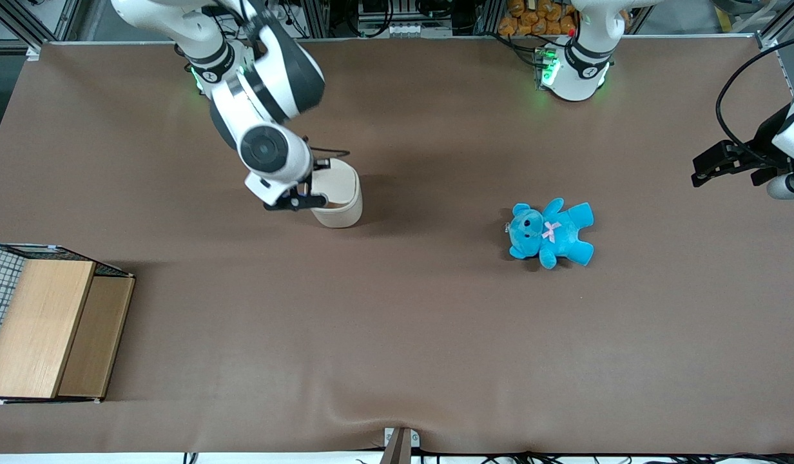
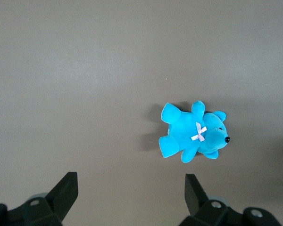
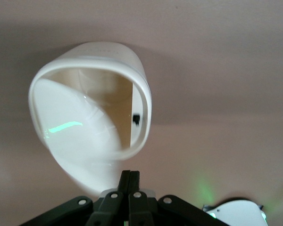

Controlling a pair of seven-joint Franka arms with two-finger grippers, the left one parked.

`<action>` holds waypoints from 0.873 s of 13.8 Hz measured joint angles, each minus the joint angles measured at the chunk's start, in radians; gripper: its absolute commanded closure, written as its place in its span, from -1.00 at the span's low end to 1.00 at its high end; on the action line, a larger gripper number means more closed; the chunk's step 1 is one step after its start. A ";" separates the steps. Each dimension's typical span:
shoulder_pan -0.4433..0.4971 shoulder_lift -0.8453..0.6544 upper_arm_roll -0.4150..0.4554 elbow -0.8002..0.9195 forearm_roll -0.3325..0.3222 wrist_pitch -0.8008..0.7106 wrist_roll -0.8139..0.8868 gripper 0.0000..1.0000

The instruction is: Open trash can with right arm

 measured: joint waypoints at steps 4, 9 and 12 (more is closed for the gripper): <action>-0.028 -0.098 -0.017 0.022 -0.007 -0.060 -0.001 1.00; -0.220 -0.105 -0.030 0.060 -0.056 -0.064 -0.235 1.00; -0.361 -0.123 -0.035 0.081 -0.057 -0.066 -0.397 1.00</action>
